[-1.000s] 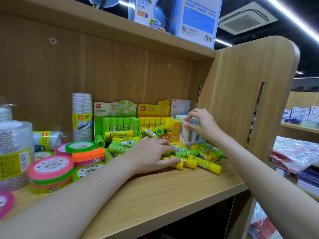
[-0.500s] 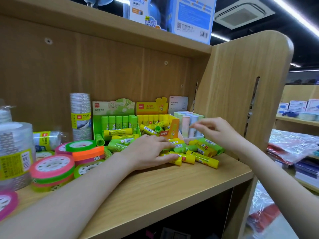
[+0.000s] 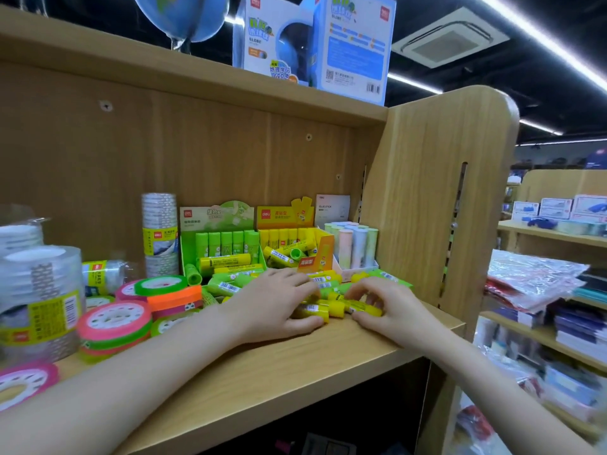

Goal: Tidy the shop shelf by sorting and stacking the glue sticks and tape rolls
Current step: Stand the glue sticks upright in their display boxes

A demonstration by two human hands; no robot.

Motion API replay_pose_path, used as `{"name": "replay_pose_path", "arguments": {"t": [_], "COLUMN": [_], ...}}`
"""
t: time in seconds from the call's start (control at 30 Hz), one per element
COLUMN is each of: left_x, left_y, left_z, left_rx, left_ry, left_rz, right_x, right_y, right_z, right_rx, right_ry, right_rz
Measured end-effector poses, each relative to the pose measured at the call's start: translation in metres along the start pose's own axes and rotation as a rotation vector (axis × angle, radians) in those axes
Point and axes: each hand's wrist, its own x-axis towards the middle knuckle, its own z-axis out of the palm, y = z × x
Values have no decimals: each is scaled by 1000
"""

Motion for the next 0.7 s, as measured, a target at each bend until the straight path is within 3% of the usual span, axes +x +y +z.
{"name": "replay_pose_path", "arguments": {"t": [0.13,0.33,0.47,0.57,0.7], "left_x": [-13,-9,-8,-4,-2], "left_y": [0,2,3,2,0], "left_z": [-2,3,3,1,1], "left_rx": [17,19,-20,-21,-26], "left_ry": [115,16,-94,-169,-205], "left_rz": [-66,-294,-339,-356,-352], "right_x": [10,26,47,82,121], "right_y": [3,11,-2,-16,-19], "right_z": [-3,2,1,17,42], "right_rx": [82,-11,118,57,-112], "right_ry": [-6,-102,71,168,4], "right_rz": [27,24,-9,-49,-47]}}
